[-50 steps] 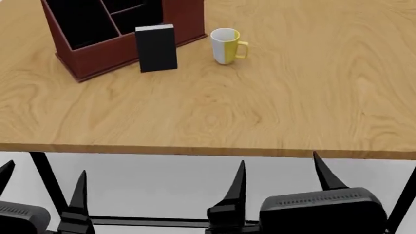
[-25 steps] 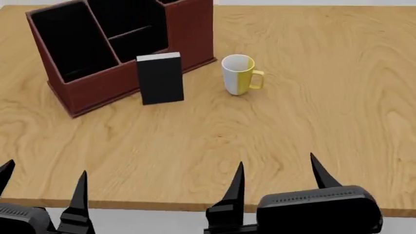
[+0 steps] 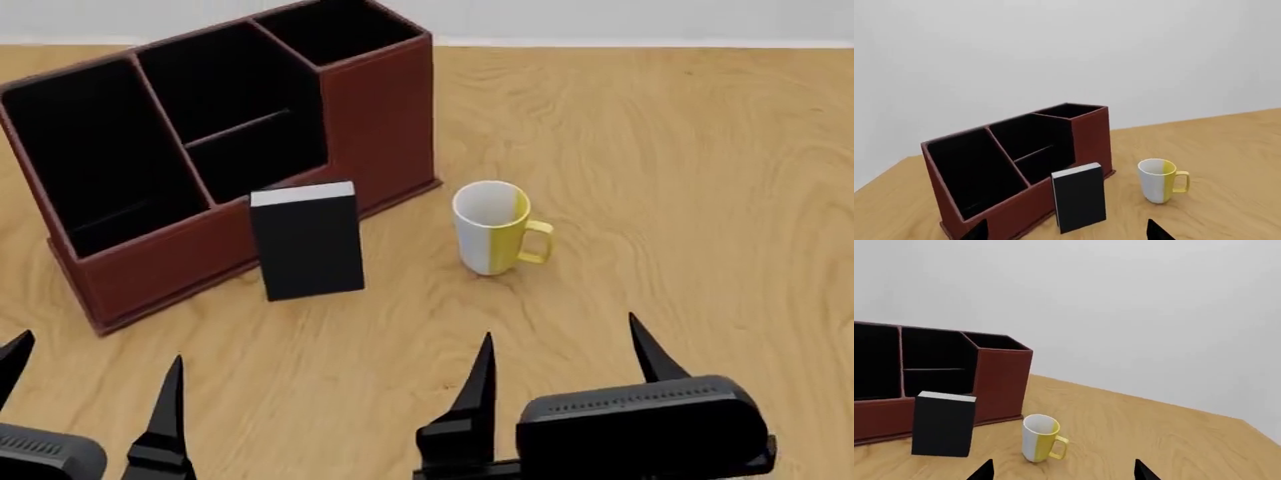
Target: Pick up the book and place it in the front compartment of the caddy.
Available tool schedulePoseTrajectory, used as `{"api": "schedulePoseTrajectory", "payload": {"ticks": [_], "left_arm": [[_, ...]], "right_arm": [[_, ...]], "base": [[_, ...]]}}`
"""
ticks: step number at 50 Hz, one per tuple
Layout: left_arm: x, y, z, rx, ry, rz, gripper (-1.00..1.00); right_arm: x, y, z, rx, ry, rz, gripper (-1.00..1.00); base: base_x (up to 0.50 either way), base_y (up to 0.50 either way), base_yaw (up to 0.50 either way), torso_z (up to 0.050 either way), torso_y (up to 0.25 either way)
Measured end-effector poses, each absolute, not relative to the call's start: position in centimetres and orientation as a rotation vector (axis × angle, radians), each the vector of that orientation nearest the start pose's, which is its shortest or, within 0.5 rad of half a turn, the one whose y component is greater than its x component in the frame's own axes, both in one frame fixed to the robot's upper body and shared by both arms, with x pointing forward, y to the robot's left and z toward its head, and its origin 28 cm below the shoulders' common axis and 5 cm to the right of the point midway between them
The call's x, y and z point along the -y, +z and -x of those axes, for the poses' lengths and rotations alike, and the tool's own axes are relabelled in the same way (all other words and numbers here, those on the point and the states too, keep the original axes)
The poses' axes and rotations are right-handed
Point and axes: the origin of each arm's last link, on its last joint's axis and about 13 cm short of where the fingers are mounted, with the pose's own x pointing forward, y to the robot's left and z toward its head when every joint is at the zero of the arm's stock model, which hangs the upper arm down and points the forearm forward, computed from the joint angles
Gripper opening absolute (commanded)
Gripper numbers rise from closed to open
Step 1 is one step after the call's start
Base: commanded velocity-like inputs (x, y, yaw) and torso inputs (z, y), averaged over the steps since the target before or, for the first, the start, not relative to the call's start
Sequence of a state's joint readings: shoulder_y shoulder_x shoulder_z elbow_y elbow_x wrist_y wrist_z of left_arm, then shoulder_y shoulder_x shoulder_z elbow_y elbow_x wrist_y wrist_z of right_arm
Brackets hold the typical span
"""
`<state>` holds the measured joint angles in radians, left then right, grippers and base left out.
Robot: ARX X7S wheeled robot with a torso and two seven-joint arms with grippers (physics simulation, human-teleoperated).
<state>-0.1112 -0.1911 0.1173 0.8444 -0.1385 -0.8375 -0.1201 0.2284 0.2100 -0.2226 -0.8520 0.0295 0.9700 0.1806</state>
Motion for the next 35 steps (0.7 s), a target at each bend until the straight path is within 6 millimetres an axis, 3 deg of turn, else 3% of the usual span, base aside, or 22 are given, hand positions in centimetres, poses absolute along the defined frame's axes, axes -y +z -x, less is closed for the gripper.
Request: {"api": "schedulePoseTrajectory", "payload": {"ticks": [35], "left_arm": [[-20.54, 14.72, -18.76, 0.105, -0.097, -0.103, 1.00]], "right_arm": [[8.84, 15.42, -20.09, 0.078, 0.050, 0.250, 1.00]], "base": [[0.50, 0.03, 0.00, 0.000, 0.001]]}}
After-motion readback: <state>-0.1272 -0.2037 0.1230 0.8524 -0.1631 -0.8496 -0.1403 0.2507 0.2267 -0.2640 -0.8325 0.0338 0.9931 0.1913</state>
